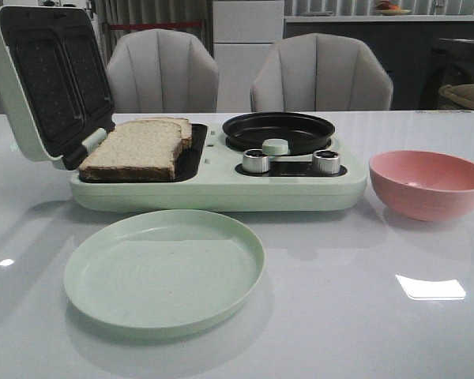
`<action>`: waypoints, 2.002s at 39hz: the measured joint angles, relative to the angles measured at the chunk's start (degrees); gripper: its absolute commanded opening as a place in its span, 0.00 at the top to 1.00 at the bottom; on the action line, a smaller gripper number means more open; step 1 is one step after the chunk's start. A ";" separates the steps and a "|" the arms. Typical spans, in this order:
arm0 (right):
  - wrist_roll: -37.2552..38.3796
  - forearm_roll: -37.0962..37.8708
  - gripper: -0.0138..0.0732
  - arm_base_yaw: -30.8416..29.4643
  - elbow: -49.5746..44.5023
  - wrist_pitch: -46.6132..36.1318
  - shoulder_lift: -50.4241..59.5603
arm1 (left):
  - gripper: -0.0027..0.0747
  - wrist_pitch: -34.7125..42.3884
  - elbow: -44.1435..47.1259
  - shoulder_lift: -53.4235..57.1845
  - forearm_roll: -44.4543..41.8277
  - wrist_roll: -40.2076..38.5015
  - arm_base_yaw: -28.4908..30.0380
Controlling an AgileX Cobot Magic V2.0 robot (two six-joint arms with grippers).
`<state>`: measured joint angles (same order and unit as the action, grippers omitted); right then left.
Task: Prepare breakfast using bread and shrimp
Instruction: 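Withdraw the right gripper back toward the pink bowl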
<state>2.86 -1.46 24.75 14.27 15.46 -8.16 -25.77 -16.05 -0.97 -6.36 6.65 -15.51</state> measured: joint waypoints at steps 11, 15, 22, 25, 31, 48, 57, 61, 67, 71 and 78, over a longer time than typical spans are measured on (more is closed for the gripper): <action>0.00 -0.02 0.43 0.00 -1.51 -0.23 0.14 | 0.55 -0.85 -1.86 -2.23 0.27 -2.09 0.00; 0.00 -0.02 0.43 0.00 -1.51 -0.23 0.14 | 0.50 -0.95 -5.16 -6.16 0.27 -6.65 0.00; 0.00 -0.02 0.43 0.00 -1.51 -0.23 0.14 | 0.51 0.44 -12.16 -18.60 0.27 -14.14 0.00; 0.00 -0.02 0.43 0.00 -1.51 -0.23 0.14 | 0.51 0.67 -15.07 -25.54 0.27 -16.70 0.00; 0.00 -0.02 0.43 0.00 -1.51 -0.23 0.14 | 0.51 0.67 -22.71 -39.54 0.27 -19.32 0.43; 0.00 -0.02 0.43 0.00 -1.51 -0.23 0.14 | 0.51 -3.72 -44.85 -62.60 22.82 -13.15 21.42; 0.00 -0.02 0.43 0.00 -1.51 -0.23 0.14 | 0.51 -16.79 -52.61 -73.52 51.50 9.83 34.96; 0.00 -0.02 0.43 0.00 -1.51 -0.23 0.14 | 0.51 -22.89 -54.86 -78.80 63.67 18.30 39.42; 0.00 -0.02 0.43 0.00 -1.51 -0.23 0.14 | 0.51 -25.44 -56.32 -84.90 72.75 24.93 40.73; 0.00 -0.02 0.43 0.00 -1.51 -0.23 0.14 | 0.49 -26.23 -57.15 -88.20 74.45 26.14 40.73; 0.00 -0.02 0.43 0.00 -1.51 -0.23 0.14 | 0.34 -27.45 -60.71 -95.12 75.54 26.66 40.37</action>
<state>2.86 -1.49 24.75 12.76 15.22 -8.02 -53.22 -76.76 -96.09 69.18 33.31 24.85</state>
